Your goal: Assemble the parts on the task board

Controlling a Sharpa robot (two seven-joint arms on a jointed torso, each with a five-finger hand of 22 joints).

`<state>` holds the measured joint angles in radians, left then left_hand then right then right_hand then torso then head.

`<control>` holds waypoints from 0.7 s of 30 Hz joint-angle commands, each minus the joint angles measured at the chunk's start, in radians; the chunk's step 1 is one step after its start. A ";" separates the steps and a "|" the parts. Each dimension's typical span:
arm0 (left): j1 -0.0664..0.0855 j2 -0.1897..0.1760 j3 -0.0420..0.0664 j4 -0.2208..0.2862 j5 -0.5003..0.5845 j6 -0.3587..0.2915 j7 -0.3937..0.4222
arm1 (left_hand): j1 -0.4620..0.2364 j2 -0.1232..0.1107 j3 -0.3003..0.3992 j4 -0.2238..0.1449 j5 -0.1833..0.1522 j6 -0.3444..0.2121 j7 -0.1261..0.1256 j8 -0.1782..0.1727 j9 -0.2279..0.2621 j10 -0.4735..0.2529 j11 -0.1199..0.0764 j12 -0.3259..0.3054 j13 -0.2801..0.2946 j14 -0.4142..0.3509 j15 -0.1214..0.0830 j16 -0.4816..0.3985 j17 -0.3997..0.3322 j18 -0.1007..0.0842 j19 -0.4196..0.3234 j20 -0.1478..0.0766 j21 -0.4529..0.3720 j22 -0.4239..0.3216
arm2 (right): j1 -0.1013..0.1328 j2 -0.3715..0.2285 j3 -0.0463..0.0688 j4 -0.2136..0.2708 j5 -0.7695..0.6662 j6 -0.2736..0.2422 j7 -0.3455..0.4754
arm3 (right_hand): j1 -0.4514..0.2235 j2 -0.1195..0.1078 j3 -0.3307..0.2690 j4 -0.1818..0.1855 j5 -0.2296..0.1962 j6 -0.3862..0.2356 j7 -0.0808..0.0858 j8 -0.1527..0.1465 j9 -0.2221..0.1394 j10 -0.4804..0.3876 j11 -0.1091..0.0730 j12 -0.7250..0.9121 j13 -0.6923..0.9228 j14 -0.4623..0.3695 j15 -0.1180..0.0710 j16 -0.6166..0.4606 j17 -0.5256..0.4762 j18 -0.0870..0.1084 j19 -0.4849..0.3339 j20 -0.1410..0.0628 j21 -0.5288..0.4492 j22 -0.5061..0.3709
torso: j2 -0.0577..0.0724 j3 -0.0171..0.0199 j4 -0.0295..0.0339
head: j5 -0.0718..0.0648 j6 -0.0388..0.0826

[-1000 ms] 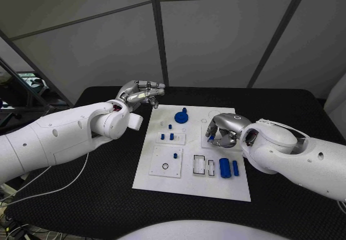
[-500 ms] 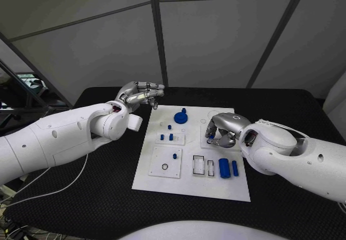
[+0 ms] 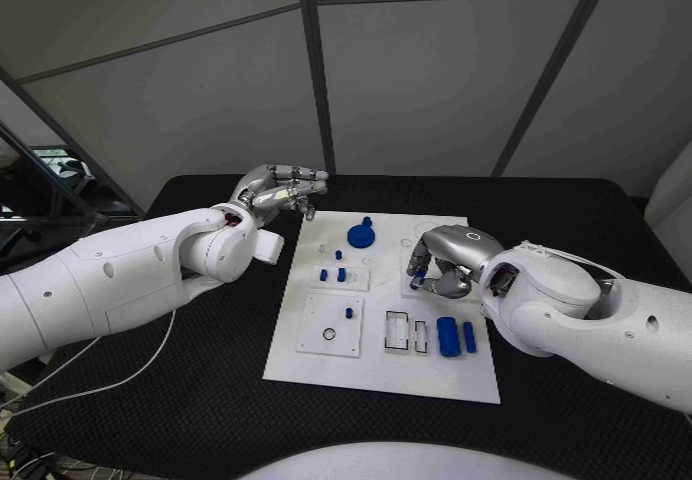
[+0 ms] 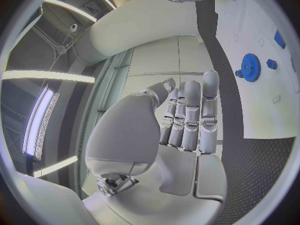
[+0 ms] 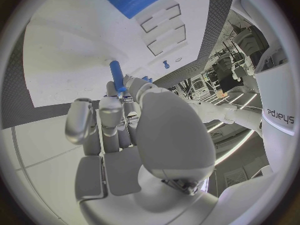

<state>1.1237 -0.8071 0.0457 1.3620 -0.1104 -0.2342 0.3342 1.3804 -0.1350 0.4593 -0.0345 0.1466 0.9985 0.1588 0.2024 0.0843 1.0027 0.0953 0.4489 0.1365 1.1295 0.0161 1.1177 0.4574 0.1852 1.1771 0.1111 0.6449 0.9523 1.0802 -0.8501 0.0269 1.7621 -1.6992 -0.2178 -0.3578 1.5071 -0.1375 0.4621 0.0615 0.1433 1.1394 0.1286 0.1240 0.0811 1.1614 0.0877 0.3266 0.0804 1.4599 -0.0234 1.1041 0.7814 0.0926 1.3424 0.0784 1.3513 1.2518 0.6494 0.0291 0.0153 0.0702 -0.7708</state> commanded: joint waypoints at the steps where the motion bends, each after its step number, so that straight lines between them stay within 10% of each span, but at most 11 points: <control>1: 0.001 0.001 0.001 0.000 0.002 0.007 0.003 | 0.001 0.009 -0.004 0.000 0.001 -0.003 0.005 0.006 -0.002 -0.004 0.001 0.004 -0.001 0.000 0.000 -0.004 -0.001 -0.004 -0.007 0.003 -0.004 -0.001 | 0.001 -0.009 0.006 0.026 -0.010 -0.042 0.008 | 0.015 0.006 0.004 -0.001 0.005 0.007 0.002 0.001 -0.001 0.040 -0.036 0.000 0.008 0.004 -0.005 0.006 0.002 -0.015 0.006 0.002 0.004 0.002 | -0.001 -0.0004 -0.0001 | -0.001 0.001; 8: -0.001 0.003 0.001 0.000 0.002 0.007 0.003 | 0.000 0.009 -0.004 0.000 0.001 -0.004 0.006 0.005 -0.002 -0.004 0.001 0.005 -0.001 0.000 0.001 -0.004 -0.002 -0.004 -0.007 0.003 -0.005 -0.002 | 0.002 -0.008 0.026 0.084 0.017 -0.079 0.034 | 0.016 0.004 0.011 -0.008 0.009 0.005 0.003 0.000 -0.002 0.041 -0.035 -0.003 0.009 0.004 -0.005 0.011 0.008 -0.017 0.011 0.002 0.010 0.010 | 0.000 0.0000 0.0023 | 0.001 0.002; 21: -0.002 0.010 0.001 0.001 0.002 0.008 0.002 | -0.001 0.010 -0.006 0.001 0.001 -0.012 0.010 0.003 -0.004 -0.008 0.003 0.006 -0.001 0.001 0.002 -0.006 -0.005 -0.004 -0.007 0.003 -0.006 -0.002 | -0.003 0.107 0.028 0.070 0.110 -0.068 0.112 | 0.013 0.005 0.019 -0.013 0.013 0.004 0.005 -0.002 -0.003 0.040 -0.033 -0.008 0.010 0.003 -0.003 0.012 0.005 -0.017 0.010 0.003 0.012 0.011 | 0.001 -0.0013 0.0024 | 0.033 -0.006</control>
<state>1.1208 -0.7989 0.0457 1.3623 -0.1103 -0.2342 0.3331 1.3805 -0.1351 0.4593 -0.0345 0.1466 0.9903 0.1670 0.2024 0.0819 1.0007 0.0974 0.4489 0.1365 1.1295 0.0162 1.1178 0.4541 0.1851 1.1771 0.1111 0.6449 0.9514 1.0783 -0.7540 0.0561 1.8382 -1.6317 -0.2733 -0.2968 1.5071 -0.1375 0.4684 0.0550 0.1491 1.1393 0.1286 0.1239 0.0788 1.1614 0.0877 0.3186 0.0828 1.4599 -0.0234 1.1130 0.7879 0.0928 1.3460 0.0822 1.3602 1.2621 0.6489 0.0272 0.0178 0.0973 -0.7750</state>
